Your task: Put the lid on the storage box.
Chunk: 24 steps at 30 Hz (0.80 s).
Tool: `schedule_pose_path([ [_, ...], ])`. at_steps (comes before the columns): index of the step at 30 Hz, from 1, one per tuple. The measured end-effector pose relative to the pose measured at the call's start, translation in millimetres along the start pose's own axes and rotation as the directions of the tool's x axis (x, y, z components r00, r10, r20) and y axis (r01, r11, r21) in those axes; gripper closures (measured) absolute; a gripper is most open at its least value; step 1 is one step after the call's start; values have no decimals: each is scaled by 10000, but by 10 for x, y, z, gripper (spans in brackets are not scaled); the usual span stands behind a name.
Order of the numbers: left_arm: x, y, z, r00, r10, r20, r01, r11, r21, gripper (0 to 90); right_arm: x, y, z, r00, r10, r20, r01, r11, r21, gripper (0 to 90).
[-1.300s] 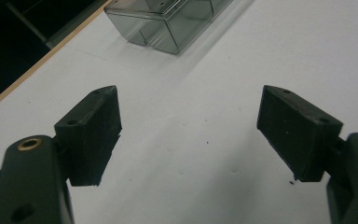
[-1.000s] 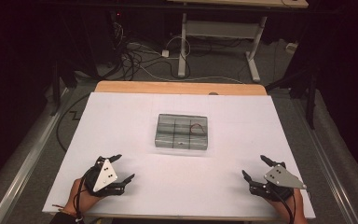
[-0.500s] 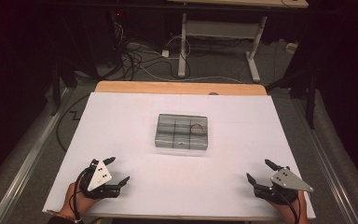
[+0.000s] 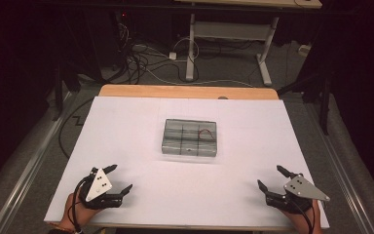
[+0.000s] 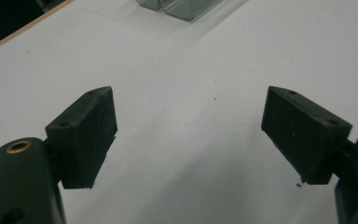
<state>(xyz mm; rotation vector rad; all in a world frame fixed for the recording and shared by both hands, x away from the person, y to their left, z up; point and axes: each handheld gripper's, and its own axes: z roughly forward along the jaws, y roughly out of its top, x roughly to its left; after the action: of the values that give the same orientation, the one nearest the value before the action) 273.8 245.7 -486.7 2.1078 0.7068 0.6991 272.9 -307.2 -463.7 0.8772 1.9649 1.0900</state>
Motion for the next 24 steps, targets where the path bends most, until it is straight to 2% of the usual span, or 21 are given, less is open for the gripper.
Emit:
schedule_pose_path([
  [15, -14, 16, 10, 9999, 128, 52, -128, 9999, -2, 178, 21, 43, 4, 9998, -214, -31, 214, 9998, 43, 213],
  [24, -24, 18, 12, 9998, 150, 107, -150, 9999, -9, 178, 14, 55, -20, 9999, -116, 2, 116, 9999, -47, 217],
])
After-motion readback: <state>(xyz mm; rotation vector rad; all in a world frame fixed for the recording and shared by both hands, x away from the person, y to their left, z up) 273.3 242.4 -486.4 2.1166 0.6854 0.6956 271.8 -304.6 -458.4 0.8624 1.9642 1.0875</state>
